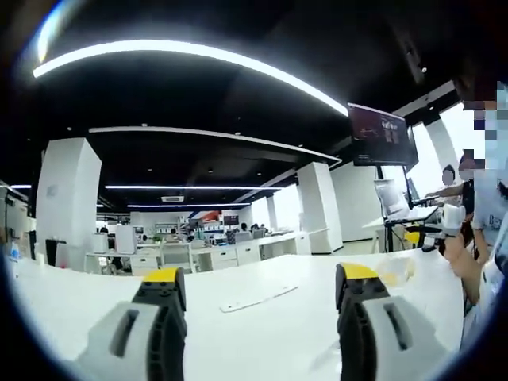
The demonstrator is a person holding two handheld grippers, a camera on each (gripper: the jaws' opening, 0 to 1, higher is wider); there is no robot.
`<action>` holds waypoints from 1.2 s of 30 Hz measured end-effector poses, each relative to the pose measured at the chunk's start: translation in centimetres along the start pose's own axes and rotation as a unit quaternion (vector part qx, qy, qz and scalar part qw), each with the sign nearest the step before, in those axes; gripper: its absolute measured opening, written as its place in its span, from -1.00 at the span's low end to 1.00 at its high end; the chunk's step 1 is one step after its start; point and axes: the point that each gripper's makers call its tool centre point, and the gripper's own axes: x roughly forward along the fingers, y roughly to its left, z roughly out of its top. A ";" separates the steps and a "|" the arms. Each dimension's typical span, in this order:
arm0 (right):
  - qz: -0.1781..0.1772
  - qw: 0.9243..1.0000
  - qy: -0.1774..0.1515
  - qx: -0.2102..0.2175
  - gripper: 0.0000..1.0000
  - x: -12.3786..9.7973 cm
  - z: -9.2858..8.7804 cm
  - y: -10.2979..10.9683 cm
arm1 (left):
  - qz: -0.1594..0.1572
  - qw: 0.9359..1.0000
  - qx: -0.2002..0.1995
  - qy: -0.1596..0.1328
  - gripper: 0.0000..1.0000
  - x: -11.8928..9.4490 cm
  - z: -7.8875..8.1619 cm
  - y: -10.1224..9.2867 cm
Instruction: Snap each plastic latch of the storage box into its locked position after aligning the lid with the box until every specified latch is closed and the lid sits flush.
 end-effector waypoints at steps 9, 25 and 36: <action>0.002 1.000 0.003 -0.001 -0.37 0.1 -0.1 0.3 | -0.022 1.000 0.000 0.008 0.55 0.7 0.0 -1.1; -0.005 1.000 0.004 0.006 -0.37 -0.2 0.1 0.0 | -0.084 0.996 0.000 0.027 0.55 3.2 -0.4 -5.4; -0.006 1.000 0.003 0.007 -0.37 0.0 0.0 -0.3 | -0.126 0.991 0.010 0.035 0.53 5.5 -0.1 -9.0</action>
